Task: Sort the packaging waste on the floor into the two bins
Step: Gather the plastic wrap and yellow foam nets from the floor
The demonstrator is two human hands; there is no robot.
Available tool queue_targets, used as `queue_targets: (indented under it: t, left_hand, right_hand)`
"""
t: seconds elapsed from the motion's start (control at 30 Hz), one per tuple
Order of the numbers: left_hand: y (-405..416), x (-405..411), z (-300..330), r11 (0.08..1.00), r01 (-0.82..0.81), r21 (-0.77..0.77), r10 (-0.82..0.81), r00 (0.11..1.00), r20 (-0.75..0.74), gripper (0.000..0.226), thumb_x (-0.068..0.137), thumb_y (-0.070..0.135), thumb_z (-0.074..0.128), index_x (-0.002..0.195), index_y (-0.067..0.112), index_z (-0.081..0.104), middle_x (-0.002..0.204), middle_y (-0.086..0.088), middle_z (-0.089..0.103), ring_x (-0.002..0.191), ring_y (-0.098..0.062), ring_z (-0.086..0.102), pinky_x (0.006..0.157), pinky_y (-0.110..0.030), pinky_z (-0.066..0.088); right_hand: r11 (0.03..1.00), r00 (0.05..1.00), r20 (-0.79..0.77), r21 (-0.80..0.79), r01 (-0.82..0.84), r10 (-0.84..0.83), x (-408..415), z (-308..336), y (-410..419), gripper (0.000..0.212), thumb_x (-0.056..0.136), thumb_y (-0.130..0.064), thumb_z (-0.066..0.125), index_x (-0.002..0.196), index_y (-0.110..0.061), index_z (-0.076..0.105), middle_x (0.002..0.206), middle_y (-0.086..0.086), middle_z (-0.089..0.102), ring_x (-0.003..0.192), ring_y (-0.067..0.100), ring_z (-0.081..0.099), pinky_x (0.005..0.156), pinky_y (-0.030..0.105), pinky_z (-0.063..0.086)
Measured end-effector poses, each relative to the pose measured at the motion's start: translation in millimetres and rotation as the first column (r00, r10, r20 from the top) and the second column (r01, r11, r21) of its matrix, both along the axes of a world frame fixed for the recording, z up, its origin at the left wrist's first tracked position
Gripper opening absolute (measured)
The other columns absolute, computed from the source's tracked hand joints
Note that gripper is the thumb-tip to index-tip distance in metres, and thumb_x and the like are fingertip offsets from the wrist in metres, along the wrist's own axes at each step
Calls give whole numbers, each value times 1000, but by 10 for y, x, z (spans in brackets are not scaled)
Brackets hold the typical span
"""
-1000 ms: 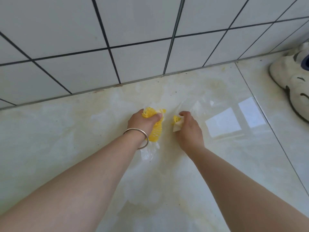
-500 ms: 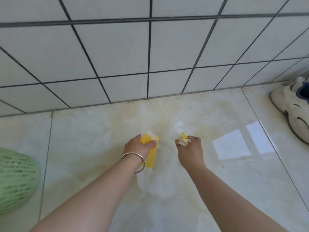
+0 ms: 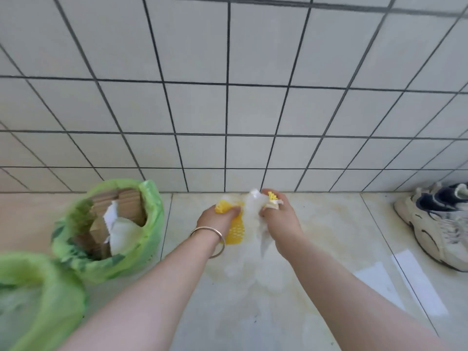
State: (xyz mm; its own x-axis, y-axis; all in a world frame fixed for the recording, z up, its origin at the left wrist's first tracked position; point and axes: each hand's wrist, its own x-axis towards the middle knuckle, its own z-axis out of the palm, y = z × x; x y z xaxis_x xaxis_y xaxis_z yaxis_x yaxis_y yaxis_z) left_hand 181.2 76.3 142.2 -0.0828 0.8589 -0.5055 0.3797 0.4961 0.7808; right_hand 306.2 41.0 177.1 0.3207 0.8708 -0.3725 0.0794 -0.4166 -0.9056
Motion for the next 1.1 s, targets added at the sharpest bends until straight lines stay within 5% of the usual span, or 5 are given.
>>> queue_targets:
  t: [0.33,0.43,0.67,0.93,1.1]
  left_hand:
    - [-1060,-721,1018,965,-254,60,225,926,303,16,84,30,65,73,21,60,83,-2,65,75,-21,62,72,-30,53]
    - [-1307,-898,1191,949,-304,81,270,919,286,16,84,32,65,77,18,61,89,-7,65,84,-25,61,83,-33,50]
    - [-1546,-1073,1141,940,-331,86,318,938,141,23,85,24,60,95,3,64,74,-8,57,67,-22,51,49,-23,37]
    - [-1719,-1501,1165,872,-456,178,437,889,136,25,86,32,60,89,8,60,94,-13,59,84,-25,52,73,-27,37]
    - [-1758,-1774,1006,803,-593,67,562,789,250,77,87,68,28,115,5,60,119,-15,59,112,-32,55,103,-36,37]
  right_hand:
    - [979,982,57,78,-186,182,-909,758,-845,22,86,-7,41,74,-23,51,70,-2,52,68,20,48,58,25,37]
    - [971,980,-17,141,-192,196,-1164,938,-1057,18,83,-8,43,72,-21,49,66,-3,49,61,14,45,55,25,34]
    - [953,942,-154,107,-283,297,-1511,814,-1388,13,81,-34,56,84,-21,52,77,-6,56,68,10,53,57,25,39]
    - [957,891,-355,48,-285,283,-1990,639,-1316,36,96,-41,34,101,-18,61,106,5,65,106,22,59,93,33,44]
    - [943,897,-298,33,-332,326,-2242,590,-1320,37,99,-29,26,95,-11,59,97,7,61,95,22,55,79,25,39]
